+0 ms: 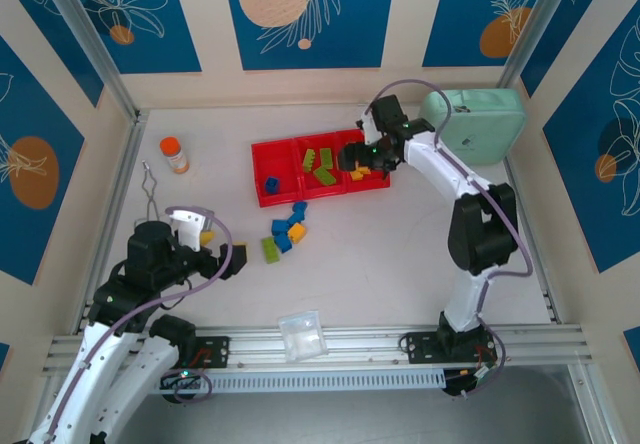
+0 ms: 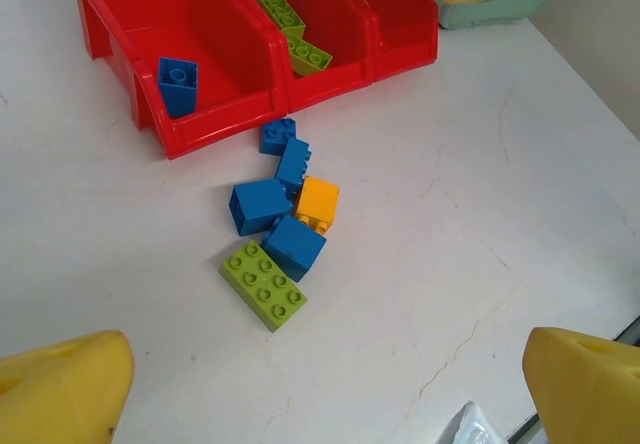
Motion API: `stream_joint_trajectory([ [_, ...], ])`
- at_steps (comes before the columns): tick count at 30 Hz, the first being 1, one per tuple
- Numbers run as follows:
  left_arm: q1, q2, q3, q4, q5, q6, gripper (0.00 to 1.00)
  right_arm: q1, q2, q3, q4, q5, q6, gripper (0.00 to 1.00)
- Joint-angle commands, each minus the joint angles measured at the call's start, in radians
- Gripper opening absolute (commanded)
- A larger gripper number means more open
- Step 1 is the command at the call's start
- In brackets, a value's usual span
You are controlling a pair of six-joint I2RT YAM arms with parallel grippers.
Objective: Sort the legos into containers by color
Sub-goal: Place the lego in the container, then move the lego to the center of the table.
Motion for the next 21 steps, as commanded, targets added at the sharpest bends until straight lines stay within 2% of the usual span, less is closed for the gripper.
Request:
stream_joint_trajectory([
  [1,-0.010,-0.004,-0.002,0.026,0.064,0.015,0.99,0.059,-0.051,-0.093,0.048,-0.055,0.069,0.86],
  [6,-0.021,0.025,0.004,0.033,0.132,0.015,0.99,0.170,-0.043,-0.142,0.040,-0.021,0.127,0.86],
  [8,-0.029,0.033,0.006,0.034,0.146,0.014,0.99,0.219,-0.019,-0.142,0.024,0.029,0.201,0.84],
  [10,-0.038,0.036,0.007,0.031,0.144,0.013,0.99,0.264,0.013,-0.140,-0.002,0.120,0.344,0.81],
  [15,-0.049,0.016,0.005,0.025,0.117,0.015,0.99,0.375,0.081,-0.158,0.056,0.217,0.525,0.80],
  [21,-0.058,-0.003,0.005,0.017,0.066,0.015,0.99,0.433,0.201,-0.069,0.063,0.255,0.537,0.77],
])
